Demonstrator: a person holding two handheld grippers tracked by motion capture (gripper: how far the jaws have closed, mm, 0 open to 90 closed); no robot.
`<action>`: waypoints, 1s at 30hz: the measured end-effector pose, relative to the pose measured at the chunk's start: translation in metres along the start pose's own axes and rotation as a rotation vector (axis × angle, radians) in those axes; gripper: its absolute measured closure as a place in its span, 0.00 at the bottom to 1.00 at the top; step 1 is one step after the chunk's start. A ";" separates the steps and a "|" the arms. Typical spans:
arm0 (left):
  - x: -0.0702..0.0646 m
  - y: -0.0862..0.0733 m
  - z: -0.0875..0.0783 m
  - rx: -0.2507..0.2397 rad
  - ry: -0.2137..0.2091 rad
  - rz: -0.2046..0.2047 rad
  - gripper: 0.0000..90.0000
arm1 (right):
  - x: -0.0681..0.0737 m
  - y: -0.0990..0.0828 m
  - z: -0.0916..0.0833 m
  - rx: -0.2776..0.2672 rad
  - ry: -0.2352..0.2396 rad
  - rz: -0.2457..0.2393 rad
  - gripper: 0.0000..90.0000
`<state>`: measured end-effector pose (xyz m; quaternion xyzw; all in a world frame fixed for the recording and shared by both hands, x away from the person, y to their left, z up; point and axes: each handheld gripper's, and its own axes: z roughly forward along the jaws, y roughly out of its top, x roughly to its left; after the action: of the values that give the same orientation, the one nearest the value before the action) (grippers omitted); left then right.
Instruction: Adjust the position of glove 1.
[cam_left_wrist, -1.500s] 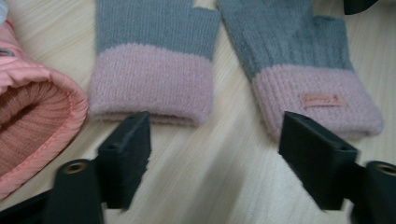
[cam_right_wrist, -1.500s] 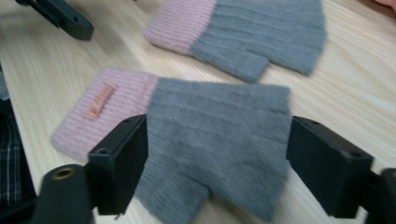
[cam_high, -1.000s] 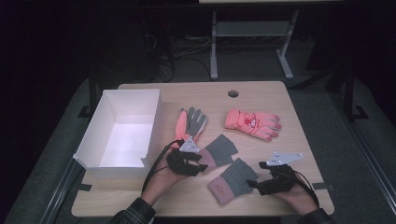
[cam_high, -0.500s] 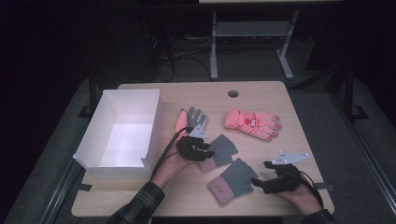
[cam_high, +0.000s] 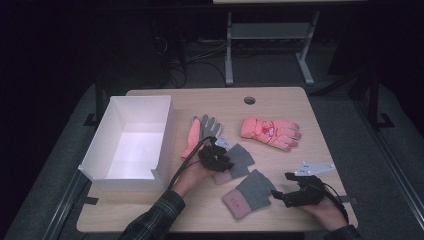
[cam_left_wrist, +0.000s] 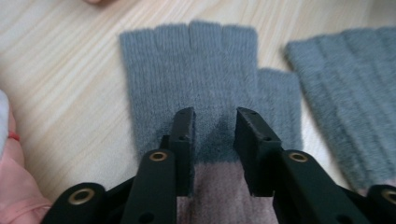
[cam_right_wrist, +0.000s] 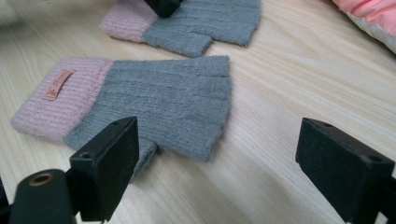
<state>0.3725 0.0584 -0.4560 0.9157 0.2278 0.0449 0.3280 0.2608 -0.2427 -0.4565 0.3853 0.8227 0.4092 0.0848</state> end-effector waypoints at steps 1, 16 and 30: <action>0.000 0.000 0.000 0.001 0.001 0.001 0.79 | 0.000 0.000 -0.001 -0.003 -0.002 -0.003 0.15; 0.006 0.004 -0.009 0.012 -0.020 -0.041 0.97 | -0.003 0.000 -0.002 -0.014 -0.010 0.000 0.15; -0.016 0.007 -0.049 -0.027 -0.040 -0.089 0.97 | -0.009 -0.004 -0.009 -0.023 -0.034 0.014 0.15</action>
<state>0.3501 0.0749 -0.4127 0.9008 0.2612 0.0151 0.3465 0.2605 -0.2567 -0.4554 0.3970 0.8137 0.4126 0.1003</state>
